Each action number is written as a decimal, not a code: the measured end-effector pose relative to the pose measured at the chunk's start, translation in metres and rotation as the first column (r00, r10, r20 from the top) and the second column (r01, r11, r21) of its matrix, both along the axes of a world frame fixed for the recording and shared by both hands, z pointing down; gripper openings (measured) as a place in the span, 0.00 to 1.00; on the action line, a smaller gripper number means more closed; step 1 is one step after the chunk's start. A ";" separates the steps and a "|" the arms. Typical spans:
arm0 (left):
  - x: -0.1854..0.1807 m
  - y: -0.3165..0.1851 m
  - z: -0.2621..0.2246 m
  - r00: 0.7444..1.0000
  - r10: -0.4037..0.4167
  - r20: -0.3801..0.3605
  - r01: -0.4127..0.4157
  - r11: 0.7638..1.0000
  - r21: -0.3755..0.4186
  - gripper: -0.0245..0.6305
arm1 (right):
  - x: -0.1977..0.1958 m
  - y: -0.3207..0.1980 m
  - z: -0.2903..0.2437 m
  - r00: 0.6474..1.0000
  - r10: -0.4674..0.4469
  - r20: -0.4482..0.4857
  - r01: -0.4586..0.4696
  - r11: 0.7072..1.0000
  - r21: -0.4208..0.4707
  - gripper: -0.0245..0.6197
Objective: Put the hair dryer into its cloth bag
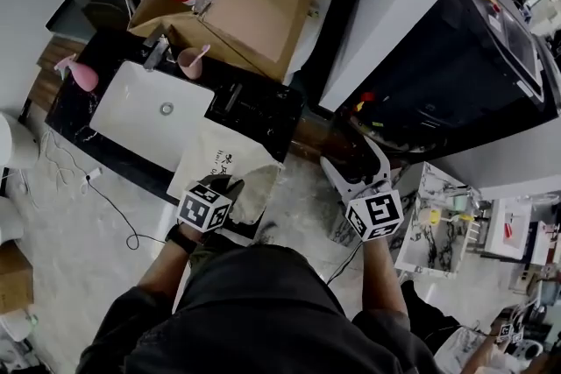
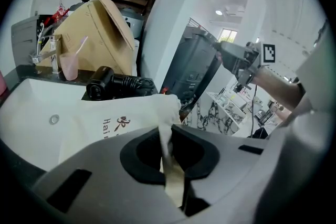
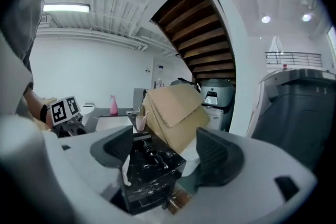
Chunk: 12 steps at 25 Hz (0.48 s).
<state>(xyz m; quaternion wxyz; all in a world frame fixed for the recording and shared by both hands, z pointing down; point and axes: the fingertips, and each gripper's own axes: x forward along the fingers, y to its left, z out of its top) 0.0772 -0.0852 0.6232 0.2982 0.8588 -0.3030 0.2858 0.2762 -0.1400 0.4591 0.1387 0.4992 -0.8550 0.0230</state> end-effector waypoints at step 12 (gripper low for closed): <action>0.000 0.002 -0.004 1.000 0.001 -0.008 -0.001 1.000 0.004 0.07 | -0.071 -0.075 0.070 0.946 -0.248 -0.208 0.225 0.966 -0.128 0.60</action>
